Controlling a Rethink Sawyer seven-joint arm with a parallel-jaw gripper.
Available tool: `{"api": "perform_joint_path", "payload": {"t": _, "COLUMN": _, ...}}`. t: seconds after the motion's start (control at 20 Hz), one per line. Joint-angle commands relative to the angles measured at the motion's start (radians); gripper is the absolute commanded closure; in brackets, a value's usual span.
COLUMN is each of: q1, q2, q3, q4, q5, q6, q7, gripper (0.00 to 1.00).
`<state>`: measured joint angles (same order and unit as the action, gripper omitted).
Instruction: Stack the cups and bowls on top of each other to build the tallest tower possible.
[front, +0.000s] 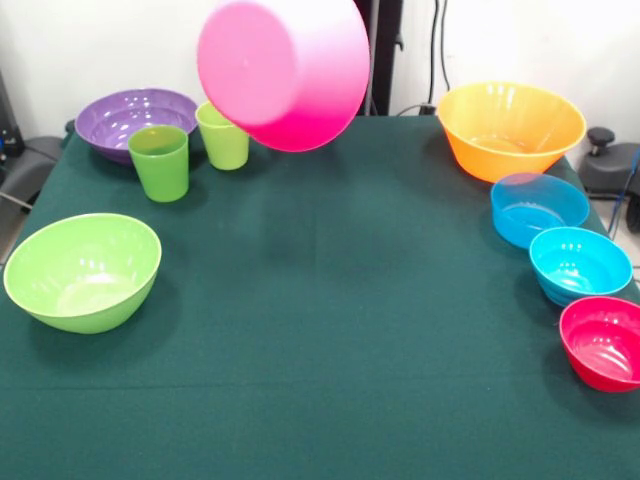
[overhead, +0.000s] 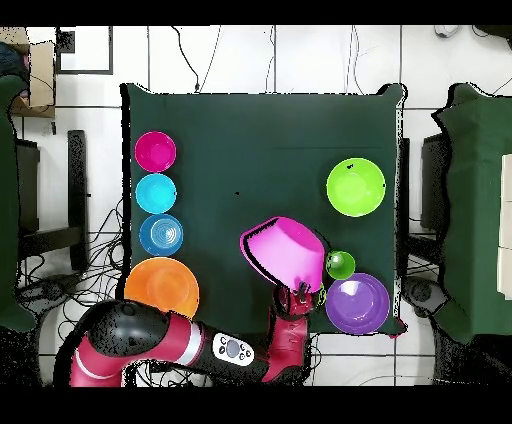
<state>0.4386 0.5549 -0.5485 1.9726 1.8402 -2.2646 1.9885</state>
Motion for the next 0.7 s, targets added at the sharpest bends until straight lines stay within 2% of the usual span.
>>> {"api": "perform_joint_path", "payload": {"t": 0.05, "q1": 0.033, "q2": 0.013, "q3": 0.219, "q4": -0.209, "q5": 0.086, "q6": 0.022, "q7": 0.078, "gripper": 0.00}}
{"api": "perform_joint_path", "payload": {"t": 0.5, "q1": 0.062, "q2": 0.045, "q3": 0.262, "q4": -0.288, "q5": 0.139, "q6": 0.001, "q7": 0.070, "gripper": 0.00}}
{"api": "perform_joint_path", "payload": {"t": 0.7, "q1": 0.041, "q2": 0.062, "q3": 0.248, "q4": -0.309, "q5": 0.120, "q6": 0.007, "q7": 0.074, "gripper": 0.00}}
